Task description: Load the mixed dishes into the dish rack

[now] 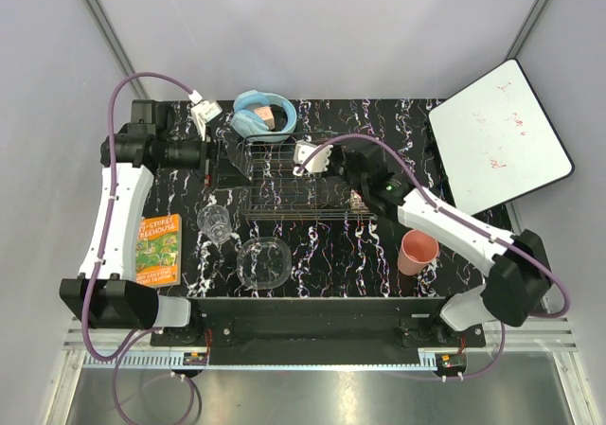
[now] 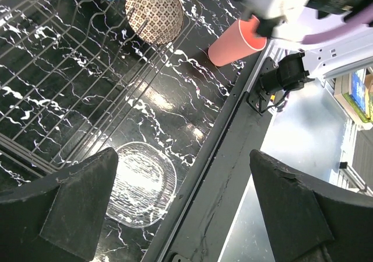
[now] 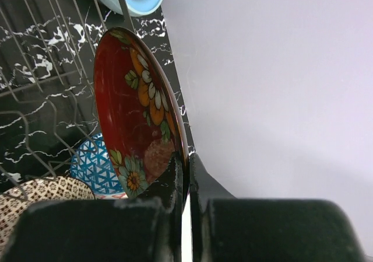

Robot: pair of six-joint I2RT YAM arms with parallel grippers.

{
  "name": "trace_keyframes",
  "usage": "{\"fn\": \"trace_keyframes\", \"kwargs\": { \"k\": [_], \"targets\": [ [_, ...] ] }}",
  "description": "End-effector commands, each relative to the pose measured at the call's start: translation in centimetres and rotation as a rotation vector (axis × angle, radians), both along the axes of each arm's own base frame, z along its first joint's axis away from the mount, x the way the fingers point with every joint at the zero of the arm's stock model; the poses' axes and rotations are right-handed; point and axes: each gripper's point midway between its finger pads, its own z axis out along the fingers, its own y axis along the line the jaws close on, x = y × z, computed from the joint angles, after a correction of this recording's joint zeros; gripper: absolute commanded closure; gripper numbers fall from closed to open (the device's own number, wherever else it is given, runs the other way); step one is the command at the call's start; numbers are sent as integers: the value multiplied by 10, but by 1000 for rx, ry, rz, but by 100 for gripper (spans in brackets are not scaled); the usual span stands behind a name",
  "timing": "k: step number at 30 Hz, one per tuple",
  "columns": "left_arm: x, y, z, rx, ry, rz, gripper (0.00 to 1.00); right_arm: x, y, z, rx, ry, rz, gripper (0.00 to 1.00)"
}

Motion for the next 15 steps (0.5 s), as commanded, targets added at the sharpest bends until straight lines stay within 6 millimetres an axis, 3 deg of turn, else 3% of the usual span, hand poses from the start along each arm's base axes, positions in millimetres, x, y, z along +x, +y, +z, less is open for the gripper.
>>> {"fn": "trace_keyframes", "kwargs": {
  "k": [1, 5, 15],
  "targets": [
    [3, 1, -1, -4, -40, -5, 1, 22, 11, 37, 38, -161, 44, 100],
    [5, 1, -8, -7, -24, -11, 1, 36, 16, 13, 11, -158, 37, 100],
    [9, 1, -21, -14, 7, -22, 1, 58, 12, -17, -17, -139, 20, 100]
  ]
}}
